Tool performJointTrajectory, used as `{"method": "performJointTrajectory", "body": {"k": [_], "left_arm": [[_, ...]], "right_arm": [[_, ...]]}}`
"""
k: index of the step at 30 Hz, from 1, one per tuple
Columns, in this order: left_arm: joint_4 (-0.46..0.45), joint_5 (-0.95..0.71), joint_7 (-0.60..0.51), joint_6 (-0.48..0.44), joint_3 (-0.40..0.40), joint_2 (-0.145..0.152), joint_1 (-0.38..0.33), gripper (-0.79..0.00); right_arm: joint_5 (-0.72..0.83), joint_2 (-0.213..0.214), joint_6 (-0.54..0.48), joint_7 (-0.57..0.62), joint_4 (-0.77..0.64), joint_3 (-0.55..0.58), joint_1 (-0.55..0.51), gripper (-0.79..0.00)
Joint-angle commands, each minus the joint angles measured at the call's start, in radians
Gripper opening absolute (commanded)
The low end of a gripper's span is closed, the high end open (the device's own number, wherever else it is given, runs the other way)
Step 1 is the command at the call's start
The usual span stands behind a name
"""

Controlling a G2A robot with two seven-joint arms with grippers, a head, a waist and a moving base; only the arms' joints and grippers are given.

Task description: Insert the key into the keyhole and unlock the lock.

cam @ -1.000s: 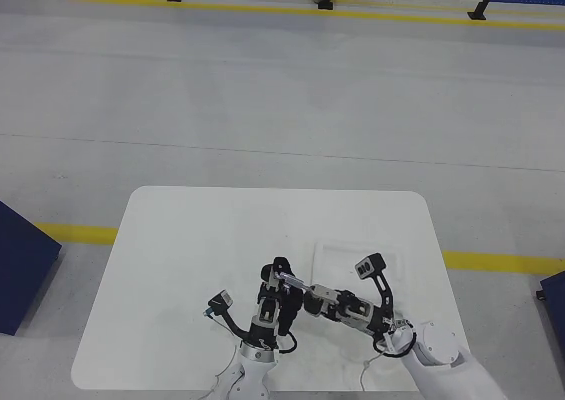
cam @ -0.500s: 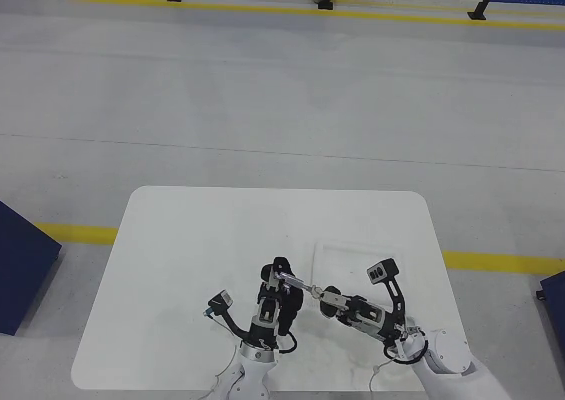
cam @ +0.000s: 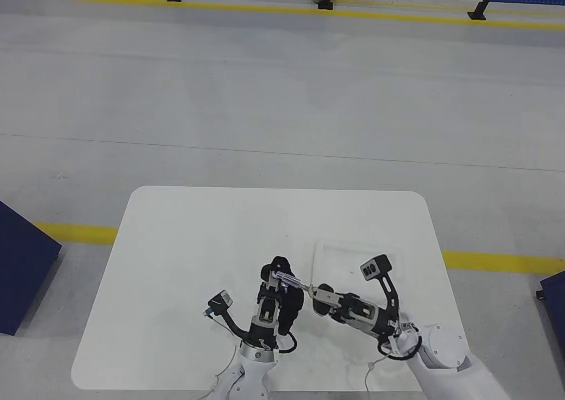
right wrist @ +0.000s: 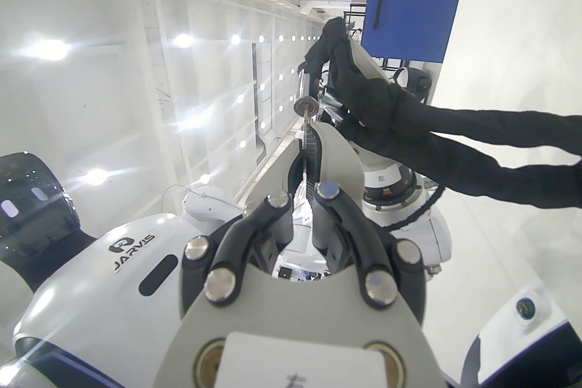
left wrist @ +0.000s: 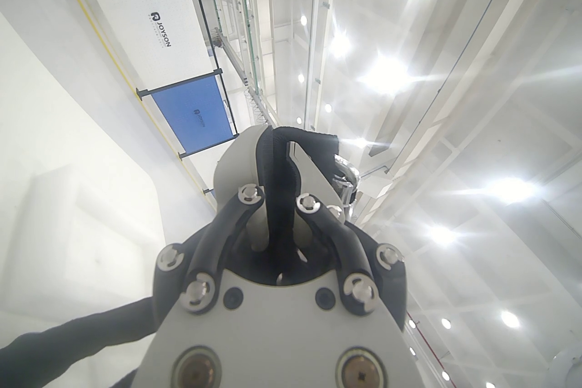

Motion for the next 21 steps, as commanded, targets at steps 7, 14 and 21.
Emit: {"method": "performJointTrajectory", "body": {"k": [7,14,21], "left_arm": [[0.000,0.000,0.000,0.000,0.000,0.000,0.000,-0.785],[0.000,0.000,0.000,0.000,0.000,0.000,0.000,-0.785],[-0.027,0.006,-0.016,0.025,-0.012,0.001,0.011,-0.785]], "right_arm": [[0.013,-0.003,0.042,0.001,0.001,-0.001,0.008,-0.785],[0.063,-0.002,0.165,0.030,0.002,0.004,0.011,-0.785],[0.118,-0.001,0.269,0.062,0.004,0.019,0.015,-0.785]]}}
